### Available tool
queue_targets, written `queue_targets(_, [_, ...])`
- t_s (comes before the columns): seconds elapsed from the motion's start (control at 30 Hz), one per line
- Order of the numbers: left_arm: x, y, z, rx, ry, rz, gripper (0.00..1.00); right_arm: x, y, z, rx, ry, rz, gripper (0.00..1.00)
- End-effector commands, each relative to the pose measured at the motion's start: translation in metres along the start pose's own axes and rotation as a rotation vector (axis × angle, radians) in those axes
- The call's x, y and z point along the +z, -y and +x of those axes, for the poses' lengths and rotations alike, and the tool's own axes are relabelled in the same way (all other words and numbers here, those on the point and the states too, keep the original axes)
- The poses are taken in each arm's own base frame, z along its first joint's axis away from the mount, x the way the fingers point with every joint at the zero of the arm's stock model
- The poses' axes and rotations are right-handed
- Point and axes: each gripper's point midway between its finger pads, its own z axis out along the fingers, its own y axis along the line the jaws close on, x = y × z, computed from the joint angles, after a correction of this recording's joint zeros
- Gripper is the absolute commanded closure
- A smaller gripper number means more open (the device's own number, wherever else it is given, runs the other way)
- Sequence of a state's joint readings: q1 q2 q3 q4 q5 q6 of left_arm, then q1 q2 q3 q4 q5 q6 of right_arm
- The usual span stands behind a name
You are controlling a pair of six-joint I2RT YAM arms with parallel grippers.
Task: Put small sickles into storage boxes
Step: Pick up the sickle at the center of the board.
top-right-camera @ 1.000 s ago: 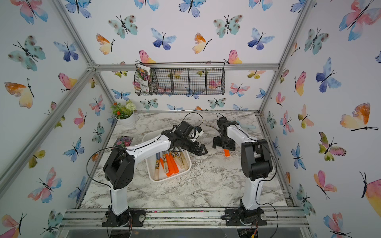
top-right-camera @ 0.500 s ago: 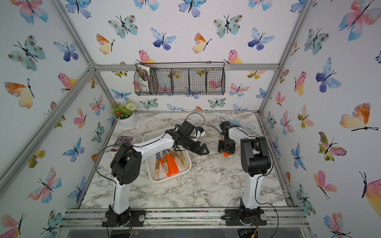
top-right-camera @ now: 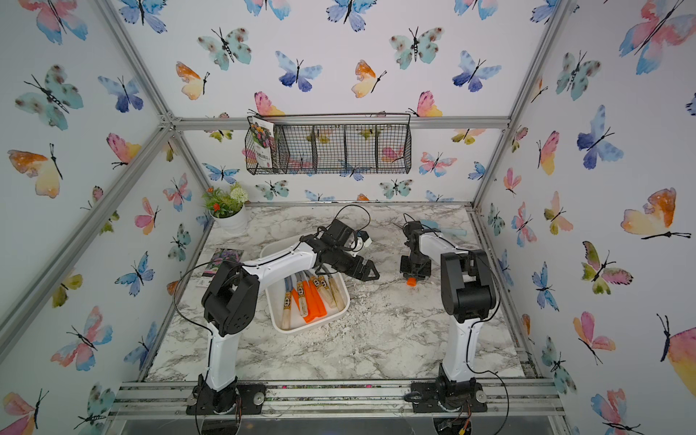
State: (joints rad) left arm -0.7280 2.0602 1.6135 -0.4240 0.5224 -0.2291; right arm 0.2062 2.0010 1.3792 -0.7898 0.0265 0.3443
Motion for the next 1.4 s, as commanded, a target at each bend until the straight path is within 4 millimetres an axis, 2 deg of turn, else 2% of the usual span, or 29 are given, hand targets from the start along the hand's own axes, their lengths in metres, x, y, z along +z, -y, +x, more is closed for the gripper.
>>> queue_targets(0.0, [-0.003,0.003,0.006,-0.008,-0.006,0.021,0.02,0.014,0.004,0.012,-0.016,-0.048,0.011,0.82])
queue_targets(0.23, [-0.011,0.006,0.007,-0.008,0.011,0.014,0.02,0.001,0.006,0.01,-0.015,-0.029,0.02,0.96])
queue_targets(0.3, [-0.01,0.004,0.009,-0.016,0.007,0.01,0.02,-0.003,0.006,0.009,-0.013,-0.023,0.018,0.97])
queue_targets(0.37, [-0.022,0.012,0.003,-0.005,0.034,0.016,0.02,-0.007,0.007,0.01,-0.011,-0.018,0.018,0.97])
queue_targets(0.67, [-0.035,0.019,0.008,-0.009,0.059,0.017,0.02,-0.027,0.0,0.015,-0.018,0.009,-0.008,0.97])
queue_targets(0.97, [-0.051,0.025,0.017,-0.005,0.078,0.003,0.02,-0.045,-0.019,0.022,-0.056,0.04,0.001,0.98])
queue_targets(1.2, [-0.067,0.032,0.028,-0.004,0.09,0.001,0.02,-0.059,-0.045,0.027,-0.099,0.064,0.002,0.98])
queue_targets(1.37, [-0.081,0.029,0.037,-0.008,0.116,-0.045,0.02,-0.069,-0.068,0.031,-0.133,0.084,-0.005,0.98])
